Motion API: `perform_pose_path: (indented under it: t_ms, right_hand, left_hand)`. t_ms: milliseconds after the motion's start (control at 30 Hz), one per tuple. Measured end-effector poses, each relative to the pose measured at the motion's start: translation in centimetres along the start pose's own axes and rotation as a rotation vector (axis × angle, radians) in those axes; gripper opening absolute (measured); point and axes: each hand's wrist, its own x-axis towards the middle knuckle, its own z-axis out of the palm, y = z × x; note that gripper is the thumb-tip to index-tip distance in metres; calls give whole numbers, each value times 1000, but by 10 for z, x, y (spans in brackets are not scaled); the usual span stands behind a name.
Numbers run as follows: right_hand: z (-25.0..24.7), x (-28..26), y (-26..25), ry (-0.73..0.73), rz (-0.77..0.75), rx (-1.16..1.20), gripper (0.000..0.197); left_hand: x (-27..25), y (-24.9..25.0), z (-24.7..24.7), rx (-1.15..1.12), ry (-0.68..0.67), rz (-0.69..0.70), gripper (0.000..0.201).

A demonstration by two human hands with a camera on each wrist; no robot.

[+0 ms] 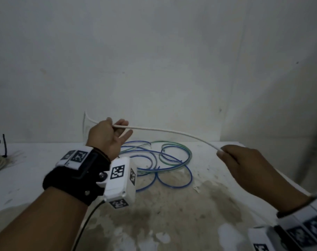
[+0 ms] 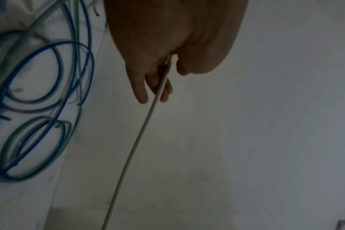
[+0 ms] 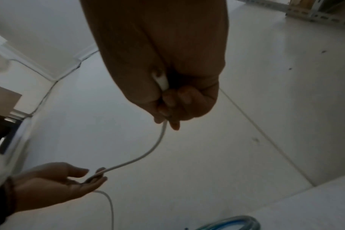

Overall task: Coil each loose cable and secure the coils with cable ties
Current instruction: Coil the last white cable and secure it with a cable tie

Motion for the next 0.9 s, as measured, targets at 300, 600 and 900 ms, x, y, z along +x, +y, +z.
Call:
perform_pose_path:
  t_ms: [300, 600, 900]
  right_hand:
    - [17, -37, -43, -284, 11, 455, 19]
    - [25, -40, -44, -27, -16, 294, 48]
    - [32, -22, -41, -67, -122, 359, 20]
  left_hand:
    - [-5, -34, 7, 92, -44, -75, 21]
    - [-29, -66, -5, 269, -103, 14, 19]
    - [-55, -66, -15, 363, -318, -35, 21]
